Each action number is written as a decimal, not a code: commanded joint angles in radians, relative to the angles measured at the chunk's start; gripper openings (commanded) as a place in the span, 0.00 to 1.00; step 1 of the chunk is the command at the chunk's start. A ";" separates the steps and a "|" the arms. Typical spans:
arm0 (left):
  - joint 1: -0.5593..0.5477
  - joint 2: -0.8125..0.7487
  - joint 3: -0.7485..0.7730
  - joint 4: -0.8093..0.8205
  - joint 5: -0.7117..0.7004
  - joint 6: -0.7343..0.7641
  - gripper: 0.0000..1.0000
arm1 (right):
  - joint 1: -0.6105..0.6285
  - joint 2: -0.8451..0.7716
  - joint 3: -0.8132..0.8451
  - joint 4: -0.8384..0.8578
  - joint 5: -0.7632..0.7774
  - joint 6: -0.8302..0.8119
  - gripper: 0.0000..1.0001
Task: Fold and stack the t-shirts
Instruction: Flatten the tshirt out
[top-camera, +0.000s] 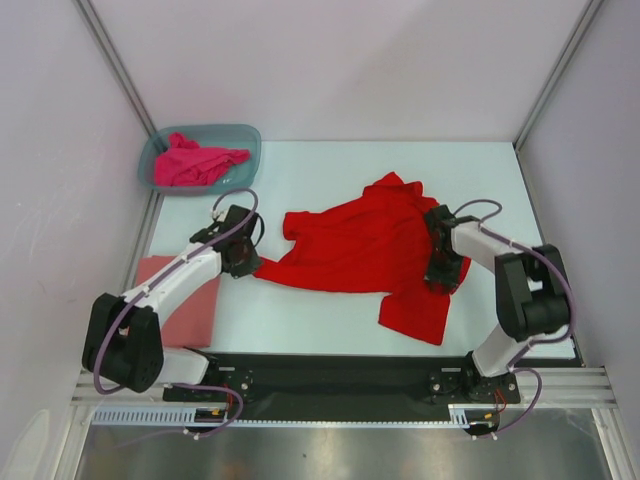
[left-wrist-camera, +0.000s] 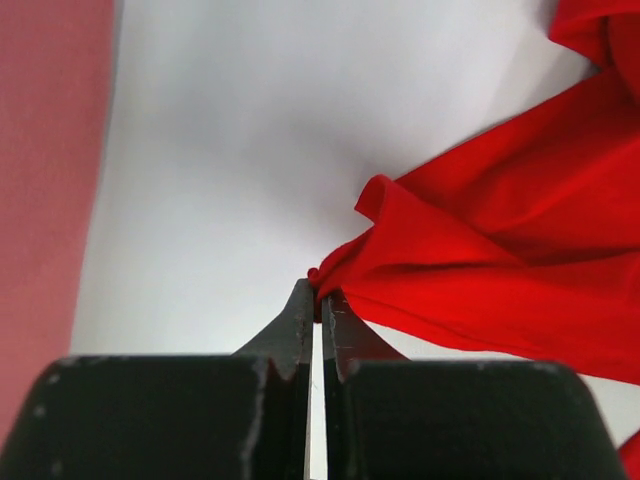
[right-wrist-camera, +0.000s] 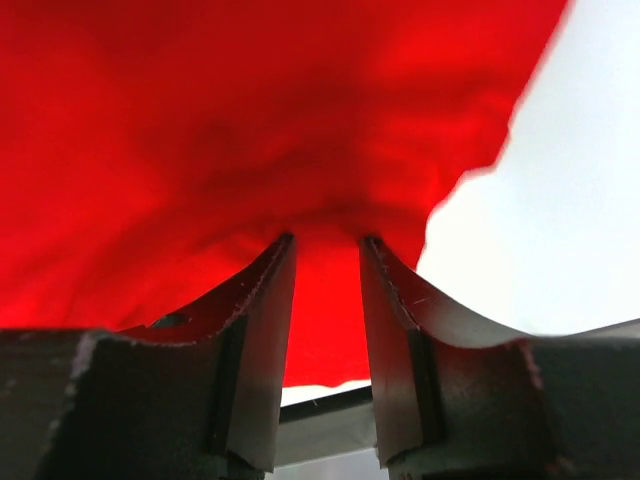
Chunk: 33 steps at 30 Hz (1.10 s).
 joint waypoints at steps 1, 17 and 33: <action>0.025 0.023 0.061 0.079 0.018 0.152 0.00 | 0.016 0.164 0.119 0.137 0.061 -0.057 0.39; 0.131 0.082 0.112 0.156 0.207 0.250 0.00 | 0.029 -0.156 0.123 -0.188 -0.053 0.047 0.61; 0.130 0.070 0.096 0.152 0.264 0.265 0.00 | -0.167 -0.216 -0.219 -0.005 -0.114 0.112 0.57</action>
